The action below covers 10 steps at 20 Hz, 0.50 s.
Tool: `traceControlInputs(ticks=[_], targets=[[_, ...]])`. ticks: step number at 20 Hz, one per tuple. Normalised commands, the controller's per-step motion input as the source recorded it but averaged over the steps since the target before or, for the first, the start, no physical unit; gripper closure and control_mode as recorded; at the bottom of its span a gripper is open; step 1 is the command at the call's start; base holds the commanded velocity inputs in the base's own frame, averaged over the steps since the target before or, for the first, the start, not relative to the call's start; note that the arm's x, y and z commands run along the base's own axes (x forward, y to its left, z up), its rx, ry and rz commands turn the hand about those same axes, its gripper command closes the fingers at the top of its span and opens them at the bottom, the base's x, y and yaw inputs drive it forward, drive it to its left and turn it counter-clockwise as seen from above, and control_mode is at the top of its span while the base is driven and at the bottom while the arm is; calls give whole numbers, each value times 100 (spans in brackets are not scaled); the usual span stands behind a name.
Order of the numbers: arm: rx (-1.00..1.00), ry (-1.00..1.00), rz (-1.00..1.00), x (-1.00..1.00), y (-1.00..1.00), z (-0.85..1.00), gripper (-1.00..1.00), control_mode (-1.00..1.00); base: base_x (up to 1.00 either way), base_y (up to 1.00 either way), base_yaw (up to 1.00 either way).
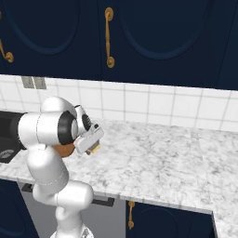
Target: Pick up the sponge from the counter and clean the cutting board by briefly scrubbing or pressing down on the cutting board. Once finished, release the sponge.
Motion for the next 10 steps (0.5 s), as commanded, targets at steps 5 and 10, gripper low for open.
traceControlInputs(ticks=[5, 10], targets=[[0, -8, 0, 0, -35, 0, 100, -100, 0, 0, 0], [0, -8, 0, 0, -10, 0, -100, -100, 0, 0, 0]])
